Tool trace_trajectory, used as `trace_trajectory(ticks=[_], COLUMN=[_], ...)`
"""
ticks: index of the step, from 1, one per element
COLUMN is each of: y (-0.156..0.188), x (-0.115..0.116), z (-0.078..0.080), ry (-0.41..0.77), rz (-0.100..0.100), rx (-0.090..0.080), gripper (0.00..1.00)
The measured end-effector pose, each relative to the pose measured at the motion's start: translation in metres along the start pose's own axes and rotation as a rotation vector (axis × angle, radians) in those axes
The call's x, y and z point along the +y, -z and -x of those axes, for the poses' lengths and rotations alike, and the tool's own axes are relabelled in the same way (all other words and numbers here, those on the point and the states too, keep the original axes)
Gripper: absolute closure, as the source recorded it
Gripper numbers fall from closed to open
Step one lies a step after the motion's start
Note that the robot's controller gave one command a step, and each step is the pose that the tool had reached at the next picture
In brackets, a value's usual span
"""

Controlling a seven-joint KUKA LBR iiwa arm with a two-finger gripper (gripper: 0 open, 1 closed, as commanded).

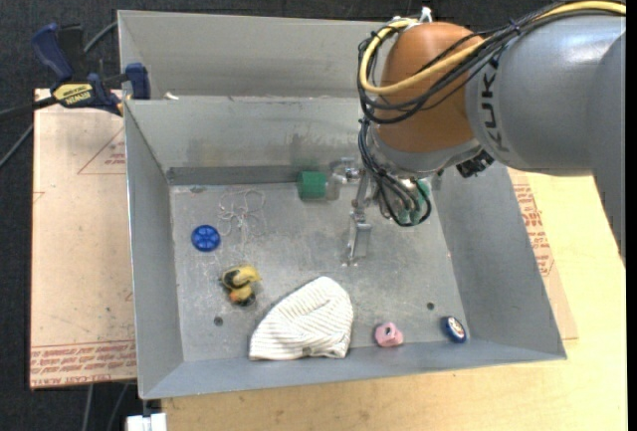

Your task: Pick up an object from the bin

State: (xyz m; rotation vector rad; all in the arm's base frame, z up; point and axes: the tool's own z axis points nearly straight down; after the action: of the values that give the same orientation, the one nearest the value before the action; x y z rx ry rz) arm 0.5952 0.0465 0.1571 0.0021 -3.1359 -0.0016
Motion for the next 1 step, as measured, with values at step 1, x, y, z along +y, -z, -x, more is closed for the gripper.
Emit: trace_trajectory(ticks=[1], y=[0.0050], x=[-0.0003], z=[0.0015], ry=[-0.002], rz=[0.000], rx=[-0.007], gripper=[0.00])
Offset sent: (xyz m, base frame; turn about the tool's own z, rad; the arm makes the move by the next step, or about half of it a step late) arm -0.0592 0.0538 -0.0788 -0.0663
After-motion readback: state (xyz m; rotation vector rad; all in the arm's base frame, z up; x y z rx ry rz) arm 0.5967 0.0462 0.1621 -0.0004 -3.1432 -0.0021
